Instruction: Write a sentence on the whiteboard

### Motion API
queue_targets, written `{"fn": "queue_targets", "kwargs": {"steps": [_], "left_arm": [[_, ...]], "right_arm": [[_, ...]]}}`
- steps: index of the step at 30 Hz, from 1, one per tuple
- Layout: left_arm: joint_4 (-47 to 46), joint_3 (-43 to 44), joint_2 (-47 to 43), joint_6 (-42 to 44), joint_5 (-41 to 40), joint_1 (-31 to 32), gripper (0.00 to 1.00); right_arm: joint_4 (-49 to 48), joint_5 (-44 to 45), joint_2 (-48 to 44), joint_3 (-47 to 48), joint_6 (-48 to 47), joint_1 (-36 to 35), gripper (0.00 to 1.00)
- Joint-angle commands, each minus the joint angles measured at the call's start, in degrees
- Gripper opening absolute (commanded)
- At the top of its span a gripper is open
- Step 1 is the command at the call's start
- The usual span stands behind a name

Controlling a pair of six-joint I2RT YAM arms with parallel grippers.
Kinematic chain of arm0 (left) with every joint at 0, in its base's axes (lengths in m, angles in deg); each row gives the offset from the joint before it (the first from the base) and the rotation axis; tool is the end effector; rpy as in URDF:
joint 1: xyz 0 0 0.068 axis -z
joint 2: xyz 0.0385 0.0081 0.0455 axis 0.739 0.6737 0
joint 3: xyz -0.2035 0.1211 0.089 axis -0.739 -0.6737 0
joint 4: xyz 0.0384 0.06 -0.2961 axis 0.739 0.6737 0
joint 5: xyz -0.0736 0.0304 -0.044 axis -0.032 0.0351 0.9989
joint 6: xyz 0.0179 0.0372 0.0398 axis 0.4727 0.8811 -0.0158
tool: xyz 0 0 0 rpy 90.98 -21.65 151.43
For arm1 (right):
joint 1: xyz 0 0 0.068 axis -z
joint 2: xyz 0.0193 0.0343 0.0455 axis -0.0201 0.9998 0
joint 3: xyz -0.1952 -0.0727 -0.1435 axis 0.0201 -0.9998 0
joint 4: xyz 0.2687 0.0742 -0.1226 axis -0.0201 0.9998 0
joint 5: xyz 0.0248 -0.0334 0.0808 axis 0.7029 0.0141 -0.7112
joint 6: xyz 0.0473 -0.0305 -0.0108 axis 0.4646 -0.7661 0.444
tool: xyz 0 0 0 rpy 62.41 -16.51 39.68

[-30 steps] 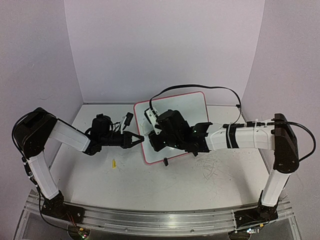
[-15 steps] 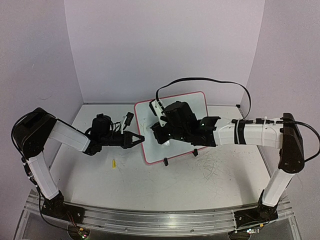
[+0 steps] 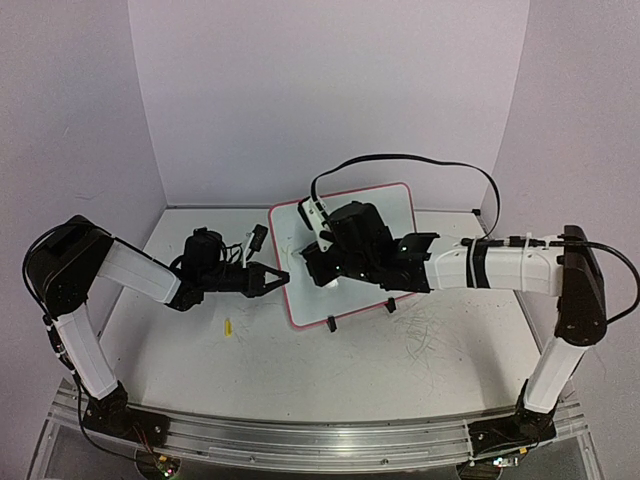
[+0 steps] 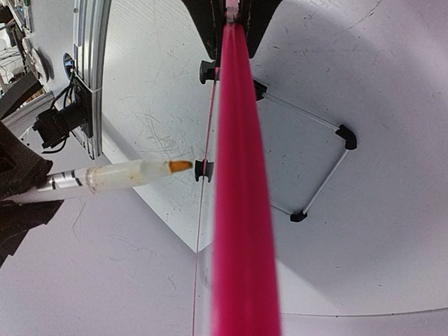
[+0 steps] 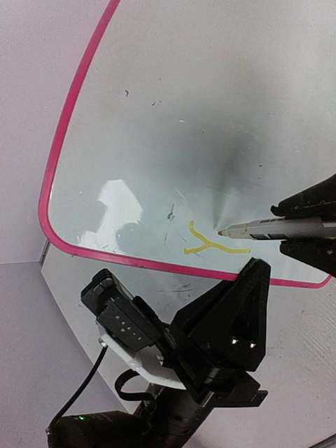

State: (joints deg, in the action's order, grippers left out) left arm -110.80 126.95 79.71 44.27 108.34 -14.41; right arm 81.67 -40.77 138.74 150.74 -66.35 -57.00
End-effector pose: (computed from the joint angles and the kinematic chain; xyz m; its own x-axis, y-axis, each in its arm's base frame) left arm 0.2976 -0.2248 0.1028 -0.5927 0.0420 -0.8044 0.7522 0.3860 -0.5341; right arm 0.2519 0.3922 0.2392 -0.2836 -0.3045 -0.9093 -0.7322 0.6811 0.0002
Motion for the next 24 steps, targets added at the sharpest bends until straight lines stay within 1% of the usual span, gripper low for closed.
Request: {"fn": "queue_targets", "kwargs": {"steps": [1, 8, 24], "left_arm": [[3.9, 1.7, -0.5, 2.5, -1.3, 1.1, 0.00], [4.1, 2.1, -0.3, 2.7, -1.2, 1.2, 0.00], [4.6, 2.2, -0.3, 3.0, -1.3, 1.2, 0.00]], "right_arm": [[-2.0, 1.2, 1.3, 3.0, -0.5, 0.0, 0.00], [-2.1, 2.3, 2.2, 3.5, -0.3, 0.1, 0.00], [-1.8, 2.1, 1.0, 0.6, 0.8, 0.1, 0.00]]}}
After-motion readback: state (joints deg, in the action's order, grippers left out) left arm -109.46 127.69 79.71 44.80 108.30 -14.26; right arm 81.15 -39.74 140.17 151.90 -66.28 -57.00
